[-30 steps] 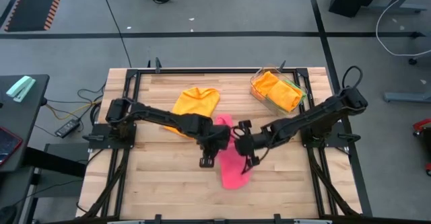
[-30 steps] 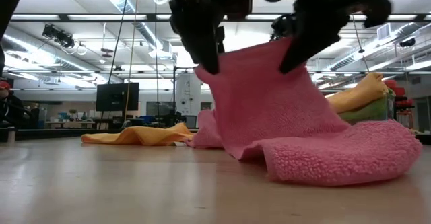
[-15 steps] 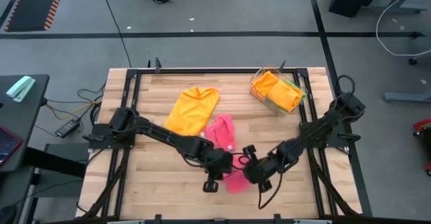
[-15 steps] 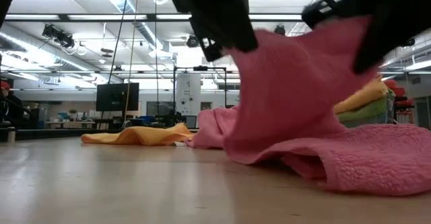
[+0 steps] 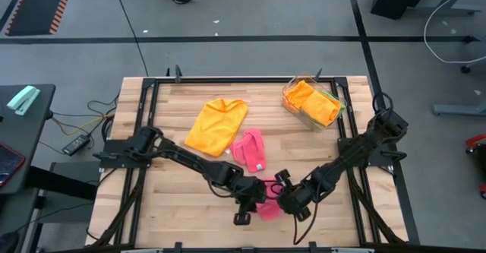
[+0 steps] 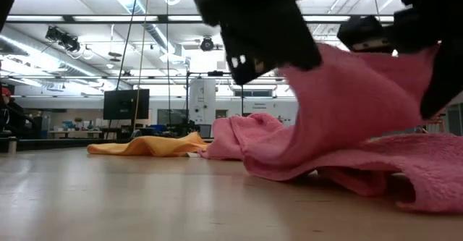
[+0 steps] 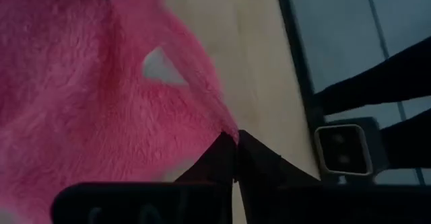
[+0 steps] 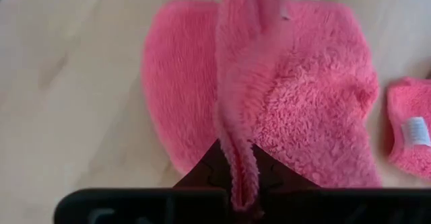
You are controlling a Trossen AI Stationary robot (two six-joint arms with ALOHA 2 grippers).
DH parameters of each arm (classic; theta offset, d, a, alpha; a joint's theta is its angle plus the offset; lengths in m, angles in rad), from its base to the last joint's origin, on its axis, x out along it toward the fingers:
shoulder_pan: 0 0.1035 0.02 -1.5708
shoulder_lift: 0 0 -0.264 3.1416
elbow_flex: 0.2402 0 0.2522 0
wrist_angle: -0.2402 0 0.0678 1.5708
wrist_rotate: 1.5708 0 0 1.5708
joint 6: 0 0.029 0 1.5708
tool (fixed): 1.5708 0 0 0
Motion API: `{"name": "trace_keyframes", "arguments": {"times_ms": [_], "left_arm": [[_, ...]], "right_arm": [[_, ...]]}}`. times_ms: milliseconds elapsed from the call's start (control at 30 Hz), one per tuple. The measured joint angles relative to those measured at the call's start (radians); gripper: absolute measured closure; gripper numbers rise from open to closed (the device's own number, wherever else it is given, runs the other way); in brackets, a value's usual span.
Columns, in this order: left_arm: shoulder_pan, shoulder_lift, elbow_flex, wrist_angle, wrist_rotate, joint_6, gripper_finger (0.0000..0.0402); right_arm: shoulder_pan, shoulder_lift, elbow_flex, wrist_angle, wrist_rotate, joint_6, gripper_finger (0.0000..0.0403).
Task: Fold microfiber towels
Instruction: Fold the left pink towel
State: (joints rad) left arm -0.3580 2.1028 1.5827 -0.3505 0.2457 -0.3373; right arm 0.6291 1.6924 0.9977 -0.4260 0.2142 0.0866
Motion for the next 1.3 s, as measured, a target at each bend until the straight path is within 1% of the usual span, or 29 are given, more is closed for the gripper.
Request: {"name": "trace_keyframes", "arguments": {"times_ms": [100,167,233,300,433,500,567,633,733,833,933,1033,1100,1167,1233,1300], "left_arm": [[0.001,0.019,0.001,0.038,-0.007,-0.011,0.0387],[0.002,0.025,0.000,0.065,-0.009,-0.018,0.0372],[0.002,0.025,0.001,0.081,-0.006,-0.020,0.0343],[0.003,0.022,0.001,0.069,0.005,-0.048,0.0306],[0.026,-0.013,0.002,0.044,0.093,-0.063,0.0241],[0.041,-0.032,0.002,0.003,0.076,-0.058,0.0221],[0.054,-0.033,0.003,-0.022,0.016,-0.063,0.0211],[0.064,-0.030,0.000,-0.069,-0.022,-0.064,0.0208],[0.079,-0.010,0.002,-0.068,-0.050,-0.083,0.0212],[0.093,0.004,0.000,-0.060,-0.051,-0.140,0.0213],[0.104,0.007,0.001,-0.062,-0.032,-0.189,0.0203],[0.111,0.021,0.002,-0.058,-0.025,-0.201,0.0191],[0.109,0.029,0.000,-0.076,-0.025,-0.202,0.0187],[0.103,0.038,0.001,-0.071,-0.024,-0.206,0.0185],[0.096,0.043,0.000,-0.090,-0.027,-0.205,0.0187],[0.093,0.059,0.003,-0.065,-0.044,-0.204,0.0192]], "right_arm": [[-0.010,0.000,-0.030,-0.015,-0.007,-0.020,0.0385],[-0.016,0.000,-0.045,-0.019,-0.036,-0.020,0.0375],[-0.021,0.000,-0.052,-0.049,-0.077,-0.028,0.0358],[-0.021,0.000,-0.052,-0.058,-0.095,-0.039,0.0333],[-0.020,0.000,-0.031,-0.103,-0.109,-0.066,0.0277],[-0.022,0.000,-0.003,-0.156,-0.118,-0.080,0.0251],[-0.025,-0.009,0.025,-0.237,-0.119,-0.081,0.0232],[-0.026,-0.024,0.056,-0.306,-0.130,-0.055,0.0217],[-0.025,-0.064,0.074,-0.385,-0.159,-0.012,0.0205],[-0.025,-0.121,0.075,-0.422,-0.171,0.055,0.0203],[-0.042,-0.176,0.073,-0.373,-0.133,0.136,0.0205],[-0.083,-0.204,0.020,-0.248,-0.083,0.195,0.0206],[-0.124,-0.204,-0.036,-0.148,-0.084,0.235,0.0204],[-0.162,-0.203,-0.093,-0.056,-0.107,0.273,0.0202],[-0.196,-0.203,-0.147,0.045,-0.128,0.293,0.0200],[-0.214,-0.203,-0.187,0.112,-0.131,0.297,0.0199]]}}
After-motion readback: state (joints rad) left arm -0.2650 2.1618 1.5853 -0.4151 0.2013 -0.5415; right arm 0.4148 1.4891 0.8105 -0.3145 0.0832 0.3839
